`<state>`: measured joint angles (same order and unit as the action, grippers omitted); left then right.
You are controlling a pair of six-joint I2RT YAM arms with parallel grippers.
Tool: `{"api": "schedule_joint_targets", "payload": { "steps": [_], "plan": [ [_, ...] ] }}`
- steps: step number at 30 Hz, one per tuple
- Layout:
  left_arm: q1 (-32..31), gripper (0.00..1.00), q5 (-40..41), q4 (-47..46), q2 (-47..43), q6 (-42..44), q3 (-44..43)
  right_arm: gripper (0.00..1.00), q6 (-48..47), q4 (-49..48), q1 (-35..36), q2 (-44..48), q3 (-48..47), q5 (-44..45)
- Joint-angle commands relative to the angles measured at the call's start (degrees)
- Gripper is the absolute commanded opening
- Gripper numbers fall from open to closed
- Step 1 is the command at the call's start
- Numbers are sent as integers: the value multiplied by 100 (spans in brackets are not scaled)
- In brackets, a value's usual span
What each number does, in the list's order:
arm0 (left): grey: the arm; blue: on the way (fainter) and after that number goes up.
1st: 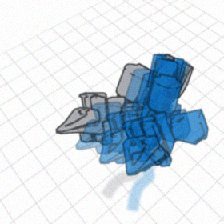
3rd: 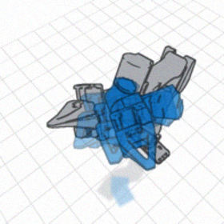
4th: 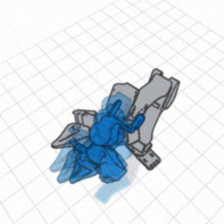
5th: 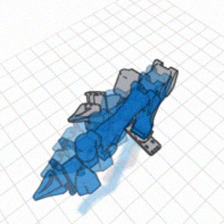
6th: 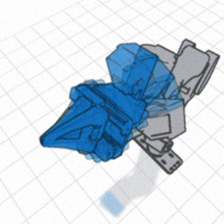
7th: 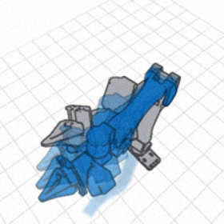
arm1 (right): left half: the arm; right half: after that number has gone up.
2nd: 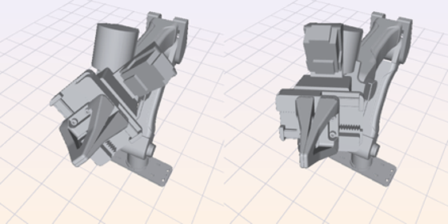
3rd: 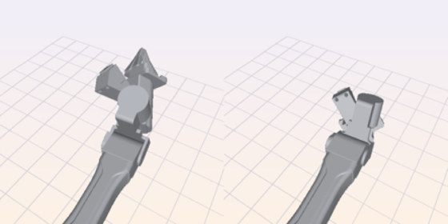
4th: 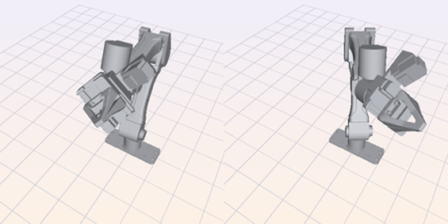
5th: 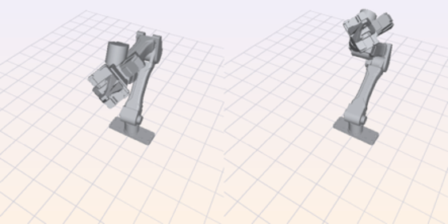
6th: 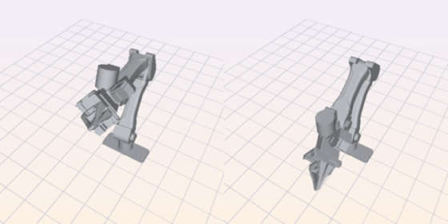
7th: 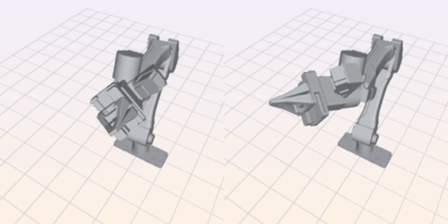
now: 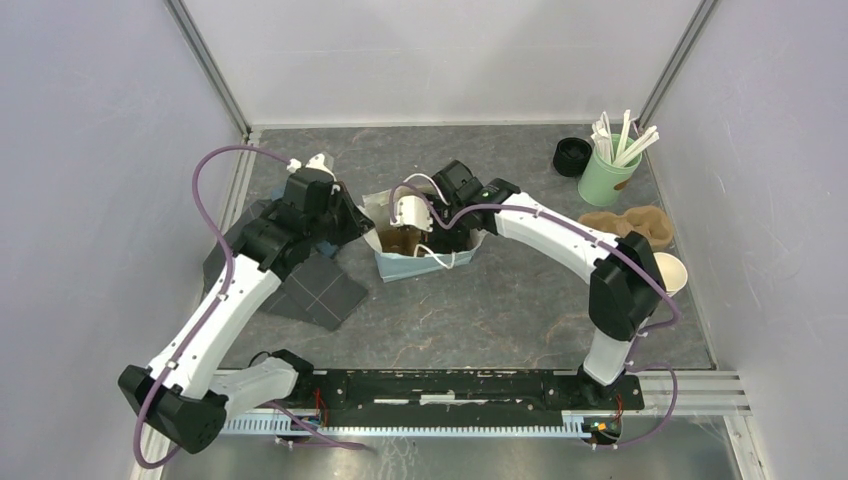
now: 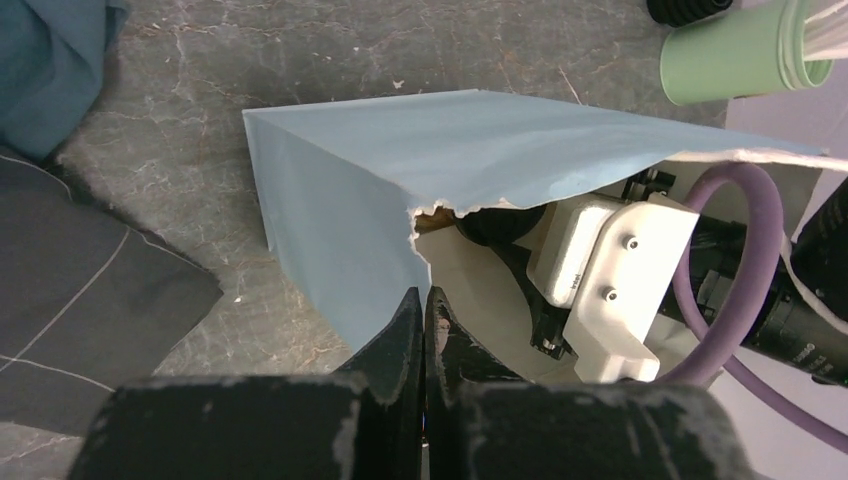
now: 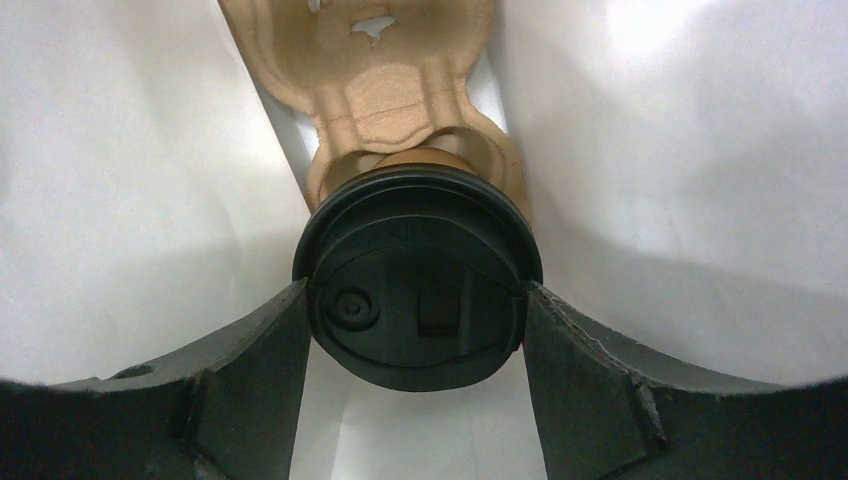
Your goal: Pack the takeout coffee
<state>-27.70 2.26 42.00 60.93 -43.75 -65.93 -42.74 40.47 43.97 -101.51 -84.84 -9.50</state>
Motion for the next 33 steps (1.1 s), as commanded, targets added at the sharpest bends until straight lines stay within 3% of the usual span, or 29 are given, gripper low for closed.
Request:
{"api": "schedule_joint_targets", "payload": {
  "steps": [1, 9, 15, 22, 30, 33],
  "plan": [
    [233, 2, -190, 175, 269, -191, -561, 1, 589, 935, 7, -433, -176, -155],
    [629, 2, -472, 289, 756, -32, -856, 0, 379, 1202, -1, -1113, -106, 387],
    [695, 2, -510, 236, 968, 115, -810, 0, 425, 682, -98, -1333, 595, 426],
    [731, 2, -604, 209, 1097, 143, -872, 0, 430, 963, -99, -1199, -171, 83],
    [749, 2, -694, 104, 1110, 216, -889, 40, 762, 924, -77, -705, -571, -256],
    [749, 2, -824, 22, 1122, 224, -864, 49, 840, 884, -67, -526, -618, -254]
  ]
}}
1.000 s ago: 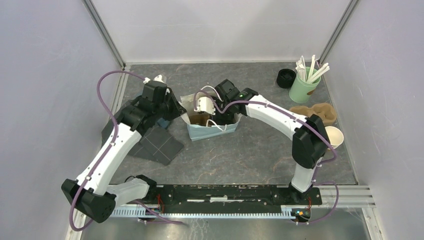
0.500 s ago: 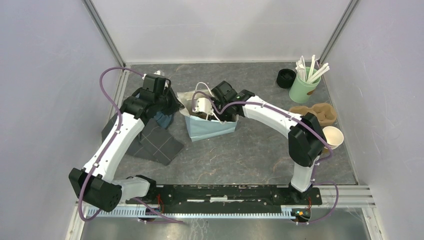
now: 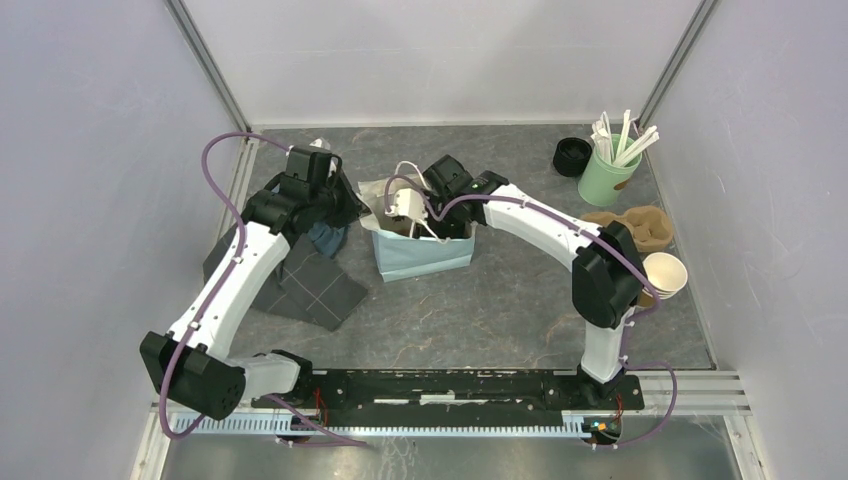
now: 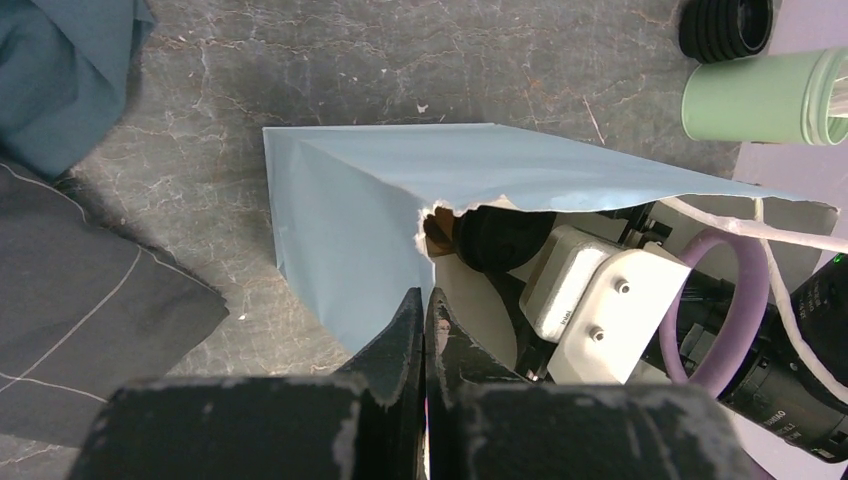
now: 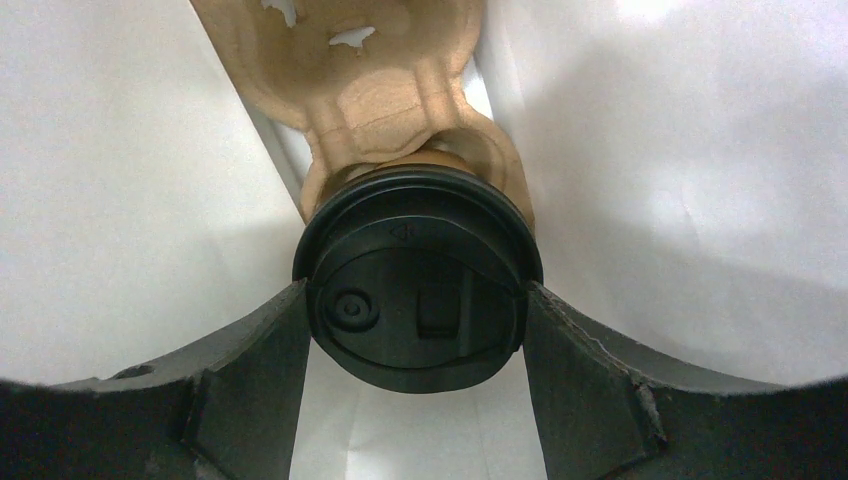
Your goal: Pack the takeout coffee
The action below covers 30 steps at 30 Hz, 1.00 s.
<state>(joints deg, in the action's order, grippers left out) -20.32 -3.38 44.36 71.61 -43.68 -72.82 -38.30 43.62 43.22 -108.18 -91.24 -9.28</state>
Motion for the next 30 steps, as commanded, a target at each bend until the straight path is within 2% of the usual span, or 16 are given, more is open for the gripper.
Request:
{"api": "schedule_joint_targets", "payload": {
  "steps": [1, 6, 7, 8, 15, 25, 28, 30],
  "plan": [
    [15, 2, -302, -254, 63, 232, -173, 52, 432, 557, 10, 177, -10, -268],
    [18, 2, -492, -302, 118, 331, -211, 68, 534, 595, 9, 288, -209, -381],
    [11, 2, -515, -302, 124, 340, -209, 78, 578, 578, 9, 322, -223, -380],
    [15, 2, -535, -305, 132, 349, -199, 97, 609, 571, 9, 352, -234, -386],
    [28, 6, -691, -235, 149, 467, -244, 98, 759, 642, 6, 568, -485, -389],
    [39, 15, -1037, 88, 303, 711, -418, 98, 1454, 979, 16, 740, -1244, -81],
    [47, 21, -1041, 198, 290, 771, -500, 98, 1599, 926, 18, 906, -1407, -87],
    [48, 30, -1016, 272, 258, 858, -585, 98, 1641, 985, 28, 1001, -1655, -108]
  ]
}}
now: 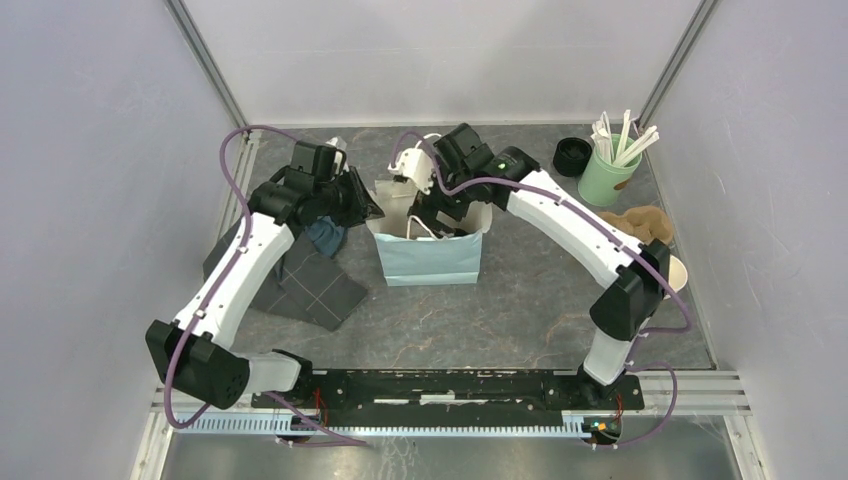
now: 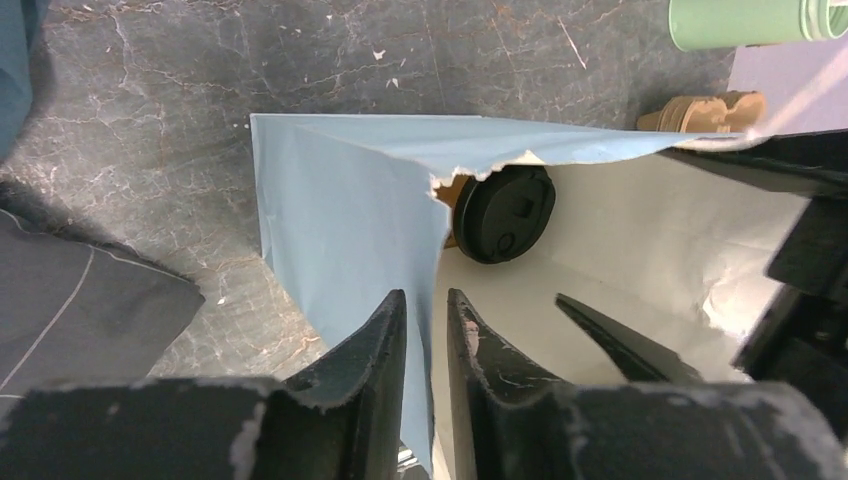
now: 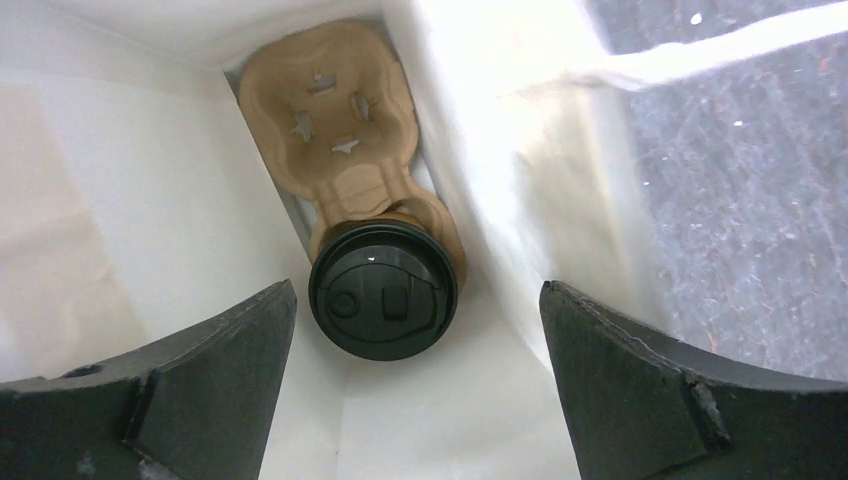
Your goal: Pack the takeout coffee
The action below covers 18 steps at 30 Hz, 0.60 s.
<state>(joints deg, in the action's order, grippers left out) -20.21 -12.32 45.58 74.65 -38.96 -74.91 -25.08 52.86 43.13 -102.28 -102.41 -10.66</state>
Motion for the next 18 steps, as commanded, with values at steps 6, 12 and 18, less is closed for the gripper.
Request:
{"api": "schedule_joint_targets", "payload": {
  "steps": [6, 12, 18],
  "plan": [
    [44, 65, 108, 427, -113, 671, -827, 98, 526, -604, 36, 1275, -576, 143],
    [58, 89, 404, 474, -310, 881, -1117, 98, 1775, -2081, 34, 2273, 94, 1920],
    [53, 94, 851, 381, -740, 1121, -1128, 98, 1339, -2899, -20, 2901, 1065, 5726]
  ]
}}
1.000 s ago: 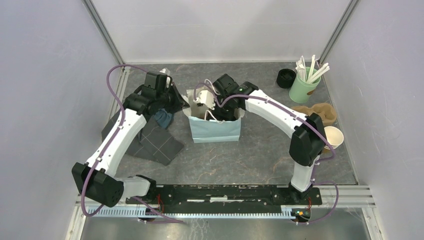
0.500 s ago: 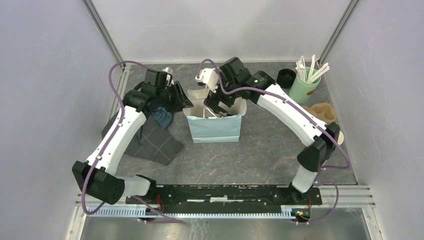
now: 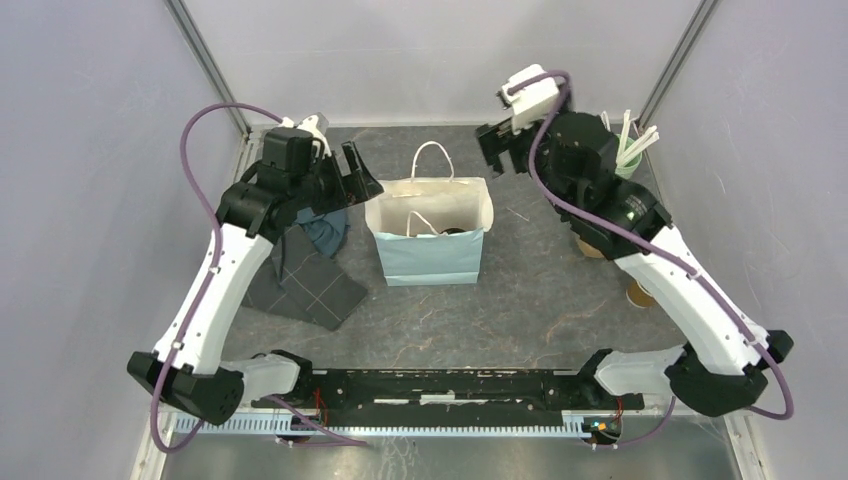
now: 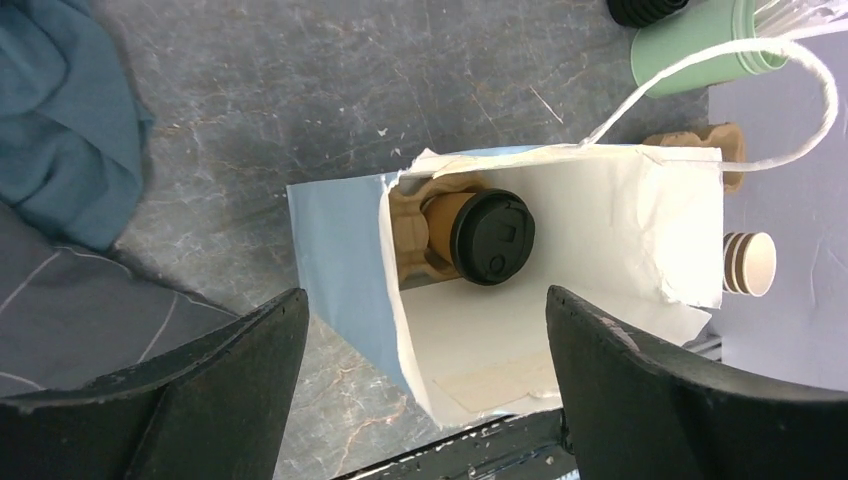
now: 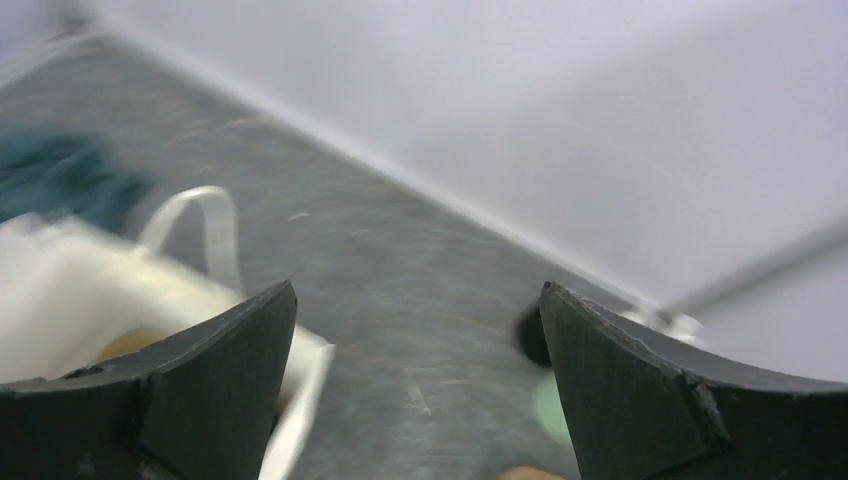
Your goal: Pack the takeout coffee
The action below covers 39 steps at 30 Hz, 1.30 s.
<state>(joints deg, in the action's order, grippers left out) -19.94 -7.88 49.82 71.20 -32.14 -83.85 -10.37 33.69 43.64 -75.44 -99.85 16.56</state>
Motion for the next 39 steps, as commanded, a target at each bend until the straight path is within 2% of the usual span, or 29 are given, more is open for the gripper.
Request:
{"api": "schedule_joint_targets", "payload": {
  "steps": [1, 3, 5, 7, 9, 11, 13, 16, 19, 21, 23, 25, 26, 31, 33, 39],
  "plan": [
    [28, 94, 474, -43, -469, 490, -229, 98, -418, -1502, -108, 347, 1225, 3564],
    [26, 96, 614, -65, -629, 625, -200, 98, -1040, -2785, -174, 572, 2178, 4671],
    [29, 96, 623, -123, -793, 780, -145, 98, -1162, -3571, -488, 616, 2633, 4889],
    [26, 97, 594, -201, -967, 962, -58, 98, -382, -3066, -1059, 462, 2454, 4455],
    [26, 98, 572, -301, -1157, 1111, 123, 98, 503, -2114, -1832, 90, 1899, 3487],
    [26, 100, 562, -379, -1328, 1198, 277, 98, 789, -1422, -2621, -371, 1256, 2037],
    [27, 100, 507, -471, -1489, 1278, 439, 98, 870, -994, -3101, -857, 623, 1253],
    [27, 100, 515, -641, -1738, 1312, 714, 98, 1469, -228, -3928, -1627, -374, 298],
    [26, 100, 605, -739, -1888, 1311, 957, 94, 1765, -323, -4709, -2037, -676, -625],
    [26, 100, 727, -753, -1944, 1282, 1048, 86, 1781, -283, -5058, -2360, -981, -927],
    [28, 100, 770, -756, -1963, 1250, 1090, 76, 1810, -307, -5327, -2676, -1252, -1218],
    [26, 100, 942, -710, -1950, 1225, 1049, 55, 1960, -508, -5555, -2850, -1278, -1482],
    [26, 100, 961, -703, -1938, 1208, 1041, 52, 2056, -658, -5655, -2932, -1237, -1628],
    [26, 100, 1048, -722, -1789, 1159, 994, 53, 2063, -816, -5774, -3658, -1900, -2361],
    [26, 100, 1075, -714, -1682, 1122, 904, 53, 2109, -790, -5772, -3937, -2177, -2258],
    [28, 100, 1163, -655, -1430, 1064, 714, 51, 2277, -1167, -5761, -4327, -2116, -2368]
  ]
}}
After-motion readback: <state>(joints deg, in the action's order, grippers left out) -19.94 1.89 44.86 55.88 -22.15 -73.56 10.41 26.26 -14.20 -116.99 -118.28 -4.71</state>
